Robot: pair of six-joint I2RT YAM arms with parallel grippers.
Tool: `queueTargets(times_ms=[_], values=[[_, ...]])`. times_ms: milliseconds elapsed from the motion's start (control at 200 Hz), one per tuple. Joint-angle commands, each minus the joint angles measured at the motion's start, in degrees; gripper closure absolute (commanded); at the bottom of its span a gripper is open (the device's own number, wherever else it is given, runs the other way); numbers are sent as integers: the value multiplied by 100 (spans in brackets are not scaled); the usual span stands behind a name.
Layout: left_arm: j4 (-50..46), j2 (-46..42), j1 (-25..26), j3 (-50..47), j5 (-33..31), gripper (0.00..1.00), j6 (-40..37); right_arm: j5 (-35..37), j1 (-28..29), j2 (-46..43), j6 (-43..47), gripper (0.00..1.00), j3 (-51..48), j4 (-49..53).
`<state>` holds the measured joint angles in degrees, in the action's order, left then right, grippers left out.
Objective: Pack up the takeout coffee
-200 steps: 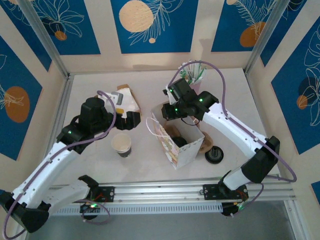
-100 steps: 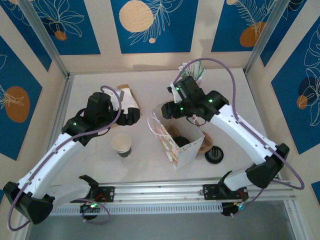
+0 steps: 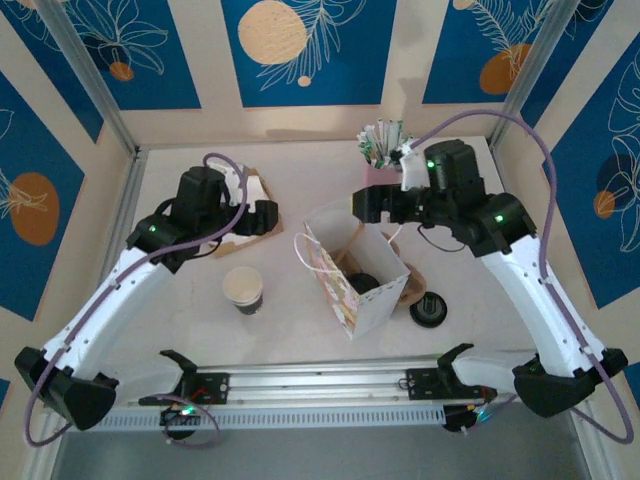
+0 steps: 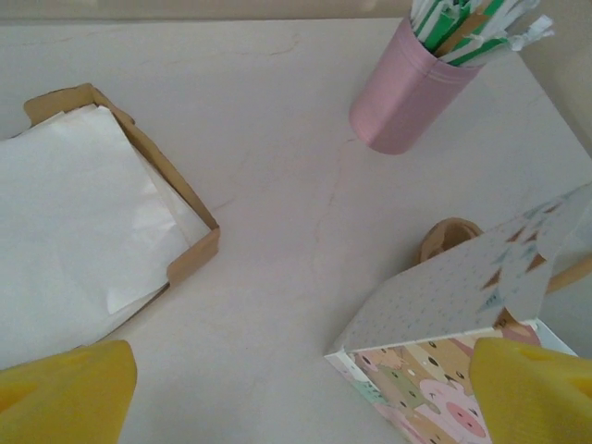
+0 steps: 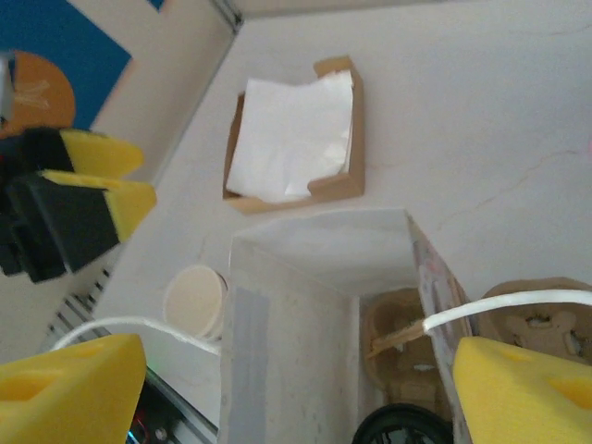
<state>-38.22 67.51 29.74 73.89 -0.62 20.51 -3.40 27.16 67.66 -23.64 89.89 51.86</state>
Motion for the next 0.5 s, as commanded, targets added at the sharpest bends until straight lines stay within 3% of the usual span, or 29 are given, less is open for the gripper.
queueTargets(times_ms=[0, 180, 280, 495], values=[[-371, 324, -115, 370, -295, 10, -258, -647, -516, -199, -94, 10, 54, -163], [-747, 1122, -363, 934, -520, 20, -476, -1160, -1849, -363, -394, 0, -210, -351], [-983, 1701, -520, 1345, -610, 27, -576, -1411, -2458, -302, -533, 1, -440, -443], [-1502, 3104, -957, 2252, -699, 34, -697, -1581, -2931, 169, -625, 1, -467, -693]])
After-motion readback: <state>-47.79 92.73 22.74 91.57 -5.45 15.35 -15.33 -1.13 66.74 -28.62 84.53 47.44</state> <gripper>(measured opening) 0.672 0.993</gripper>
